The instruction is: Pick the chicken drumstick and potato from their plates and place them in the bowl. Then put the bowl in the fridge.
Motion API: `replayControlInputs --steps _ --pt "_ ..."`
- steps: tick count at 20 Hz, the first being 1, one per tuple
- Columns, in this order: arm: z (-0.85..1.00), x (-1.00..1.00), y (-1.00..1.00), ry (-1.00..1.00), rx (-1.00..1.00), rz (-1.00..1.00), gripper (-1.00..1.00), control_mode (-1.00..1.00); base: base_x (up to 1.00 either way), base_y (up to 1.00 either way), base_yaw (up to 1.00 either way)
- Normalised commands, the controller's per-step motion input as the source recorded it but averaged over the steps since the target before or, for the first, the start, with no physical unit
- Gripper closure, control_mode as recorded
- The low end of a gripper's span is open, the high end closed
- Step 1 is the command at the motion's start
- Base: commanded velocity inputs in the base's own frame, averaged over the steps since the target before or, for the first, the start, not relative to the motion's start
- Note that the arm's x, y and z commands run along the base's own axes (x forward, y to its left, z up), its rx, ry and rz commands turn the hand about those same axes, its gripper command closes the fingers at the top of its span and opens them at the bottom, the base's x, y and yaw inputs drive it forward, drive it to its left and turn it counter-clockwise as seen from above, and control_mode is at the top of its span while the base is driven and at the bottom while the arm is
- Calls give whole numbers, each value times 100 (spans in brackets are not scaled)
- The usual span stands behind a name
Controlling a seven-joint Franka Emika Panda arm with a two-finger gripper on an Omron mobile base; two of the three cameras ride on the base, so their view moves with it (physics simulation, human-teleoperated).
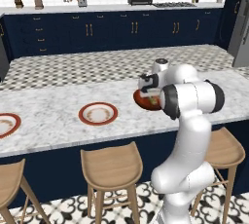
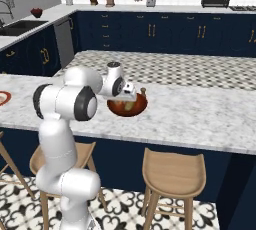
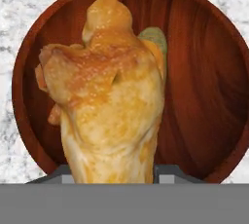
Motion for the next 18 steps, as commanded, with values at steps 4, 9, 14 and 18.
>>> replayControlInputs --steps 4,9,14,18 --pt "-44 61 9 3 0 0 -100 -100 0 0 0" --pt "-1 20 0 3 0 1 -100 -100 0 0 0" --pt "1 0 -2 0 0 0 -100 -100 0 0 0" --pt "7 -52 -24 -4 1 0 -100 -100 0 0 0"
